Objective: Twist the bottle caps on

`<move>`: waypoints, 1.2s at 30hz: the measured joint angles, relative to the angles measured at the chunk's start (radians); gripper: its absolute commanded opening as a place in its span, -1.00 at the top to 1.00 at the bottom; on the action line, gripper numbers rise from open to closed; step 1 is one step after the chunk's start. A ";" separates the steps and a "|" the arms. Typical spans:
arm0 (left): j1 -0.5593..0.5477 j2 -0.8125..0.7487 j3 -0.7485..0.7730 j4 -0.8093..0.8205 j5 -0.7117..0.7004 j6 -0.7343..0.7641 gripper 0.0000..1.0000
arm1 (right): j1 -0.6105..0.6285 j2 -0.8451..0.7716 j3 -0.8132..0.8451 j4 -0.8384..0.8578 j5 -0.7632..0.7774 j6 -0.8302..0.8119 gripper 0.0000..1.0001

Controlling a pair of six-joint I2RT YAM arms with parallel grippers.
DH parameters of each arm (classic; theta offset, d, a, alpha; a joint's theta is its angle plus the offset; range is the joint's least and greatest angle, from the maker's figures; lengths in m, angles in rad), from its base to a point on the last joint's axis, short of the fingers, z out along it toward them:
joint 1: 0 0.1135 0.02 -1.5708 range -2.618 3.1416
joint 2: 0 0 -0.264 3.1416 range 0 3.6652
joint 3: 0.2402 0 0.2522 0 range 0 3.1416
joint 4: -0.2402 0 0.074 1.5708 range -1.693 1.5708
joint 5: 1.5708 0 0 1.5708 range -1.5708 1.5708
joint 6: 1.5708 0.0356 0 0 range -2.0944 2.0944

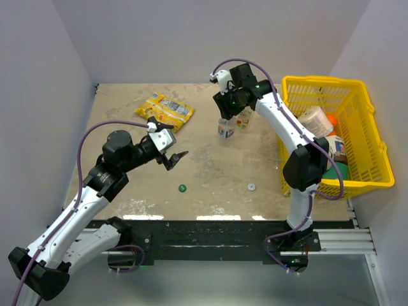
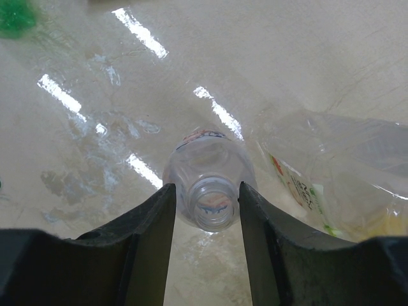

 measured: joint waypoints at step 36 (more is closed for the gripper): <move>0.004 0.195 -0.035 0.147 0.191 -0.002 -0.99 | 0.004 -0.398 -0.077 -0.106 -0.413 -0.196 1.00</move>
